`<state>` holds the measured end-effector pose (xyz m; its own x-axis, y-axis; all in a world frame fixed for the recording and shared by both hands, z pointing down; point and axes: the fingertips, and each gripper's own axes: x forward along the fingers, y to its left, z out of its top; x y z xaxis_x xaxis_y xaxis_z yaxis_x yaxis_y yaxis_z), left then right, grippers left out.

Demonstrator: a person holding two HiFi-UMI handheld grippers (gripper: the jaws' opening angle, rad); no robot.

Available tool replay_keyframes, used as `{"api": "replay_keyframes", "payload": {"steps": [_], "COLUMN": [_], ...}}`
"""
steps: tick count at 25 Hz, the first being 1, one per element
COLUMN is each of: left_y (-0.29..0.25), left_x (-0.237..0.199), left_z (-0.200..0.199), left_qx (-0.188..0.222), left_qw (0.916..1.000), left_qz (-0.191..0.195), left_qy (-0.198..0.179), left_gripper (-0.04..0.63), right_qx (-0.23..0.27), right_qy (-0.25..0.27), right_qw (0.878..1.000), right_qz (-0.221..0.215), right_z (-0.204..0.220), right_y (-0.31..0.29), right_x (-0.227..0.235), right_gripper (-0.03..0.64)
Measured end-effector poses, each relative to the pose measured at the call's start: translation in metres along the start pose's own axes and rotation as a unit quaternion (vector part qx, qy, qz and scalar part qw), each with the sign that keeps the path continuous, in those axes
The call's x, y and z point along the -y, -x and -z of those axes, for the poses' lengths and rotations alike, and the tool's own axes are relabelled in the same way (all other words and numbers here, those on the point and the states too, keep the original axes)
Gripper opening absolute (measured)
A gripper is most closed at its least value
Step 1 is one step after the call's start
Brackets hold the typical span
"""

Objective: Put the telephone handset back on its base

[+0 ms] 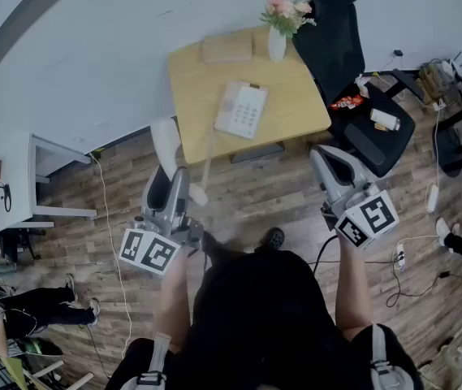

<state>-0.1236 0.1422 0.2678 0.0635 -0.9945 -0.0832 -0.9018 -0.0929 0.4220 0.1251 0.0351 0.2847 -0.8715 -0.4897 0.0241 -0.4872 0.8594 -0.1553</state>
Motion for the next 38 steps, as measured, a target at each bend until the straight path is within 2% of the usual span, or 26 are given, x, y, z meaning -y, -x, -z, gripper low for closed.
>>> {"api": "replay_keyframes", "payload": {"steps": [8, 17, 24, 29, 38], "left_y": [0.008, 0.017, 0.016, 0.009, -0.027], "left_x": [0.006, 0.015, 0.012, 0.004, -0.012], "left_z": [0.003, 0.023, 0.036, 0.045, 0.043], "left_qx": [0.001, 0.005, -0.018, -0.035, -0.040], "left_qw": [1.0000, 0.9998, 0.9994, 0.9989, 0.9990], "left_qz": [-0.002, -0.017, -0.029, -0.029, -0.012], "left_qy": [0.002, 0.013, 0.011, 0.013, 0.016], "left_gripper": [0.219, 0.219, 0.219, 0.219, 0.219], "right_qx": [-0.005, -0.011, -0.019, -0.018, -0.024], "right_qy": [0.017, 0.018, 0.003, -0.006, 0.000], "right_qw": [1.000, 1.000, 0.998, 0.999, 0.999], "right_qz": [-0.010, -0.016, -0.056, -0.047, -0.024], "right_z": [0.001, 0.010, 0.019, 0.027, 0.018], "right_y": [0.011, 0.036, 0.037, 0.029, 0.006], "right_x": [-0.007, -0.005, -0.017, -0.015, 0.008], "right_gripper": [0.002, 0.002, 0.002, 0.002, 0.002]}}
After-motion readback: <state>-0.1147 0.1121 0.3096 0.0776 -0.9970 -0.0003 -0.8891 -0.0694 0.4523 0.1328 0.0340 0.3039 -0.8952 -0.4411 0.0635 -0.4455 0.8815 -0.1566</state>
